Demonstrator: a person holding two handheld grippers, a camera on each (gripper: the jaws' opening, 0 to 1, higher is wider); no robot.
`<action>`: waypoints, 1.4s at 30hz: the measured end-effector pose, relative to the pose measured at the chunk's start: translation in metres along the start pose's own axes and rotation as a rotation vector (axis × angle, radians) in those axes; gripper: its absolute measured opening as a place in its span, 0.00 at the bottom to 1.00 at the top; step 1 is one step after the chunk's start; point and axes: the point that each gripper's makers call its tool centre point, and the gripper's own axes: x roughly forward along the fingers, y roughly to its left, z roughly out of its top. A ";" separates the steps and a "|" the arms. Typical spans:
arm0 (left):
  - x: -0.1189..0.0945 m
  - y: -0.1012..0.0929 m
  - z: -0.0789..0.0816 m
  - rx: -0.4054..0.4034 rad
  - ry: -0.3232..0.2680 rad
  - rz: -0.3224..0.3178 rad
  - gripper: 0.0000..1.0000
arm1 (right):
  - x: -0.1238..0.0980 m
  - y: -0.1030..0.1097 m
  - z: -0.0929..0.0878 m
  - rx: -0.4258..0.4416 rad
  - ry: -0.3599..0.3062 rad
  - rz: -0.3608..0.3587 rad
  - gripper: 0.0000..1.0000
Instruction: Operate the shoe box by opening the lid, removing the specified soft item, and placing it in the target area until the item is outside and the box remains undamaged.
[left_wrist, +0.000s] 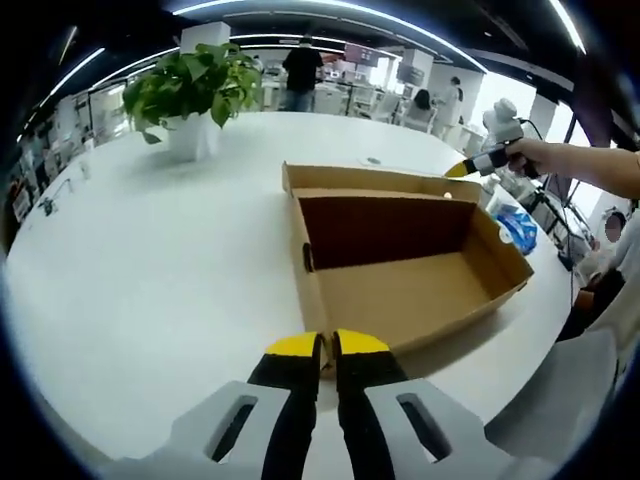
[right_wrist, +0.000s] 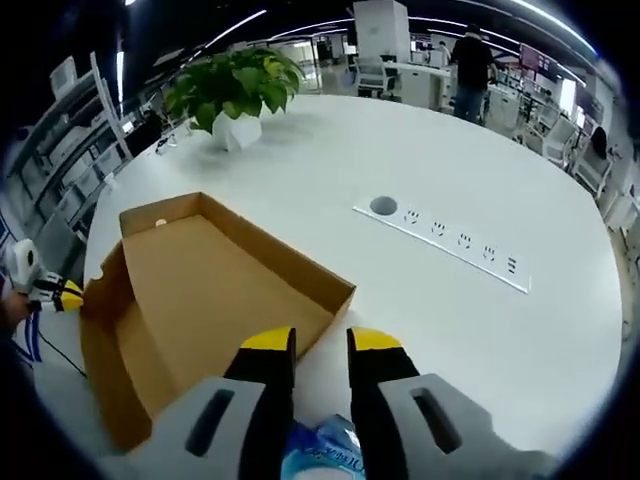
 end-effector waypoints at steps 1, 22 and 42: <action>0.000 0.000 0.000 -0.001 0.001 0.000 0.02 | 0.003 0.001 -0.001 0.002 0.008 0.001 0.17; 0.002 0.004 -0.001 -0.007 -0.003 -0.002 0.01 | 0.024 -0.002 -0.010 0.217 0.109 -0.065 0.05; 0.003 0.004 0.000 0.000 -0.011 0.003 0.01 | -0.002 0.000 0.007 0.211 0.060 -0.105 0.00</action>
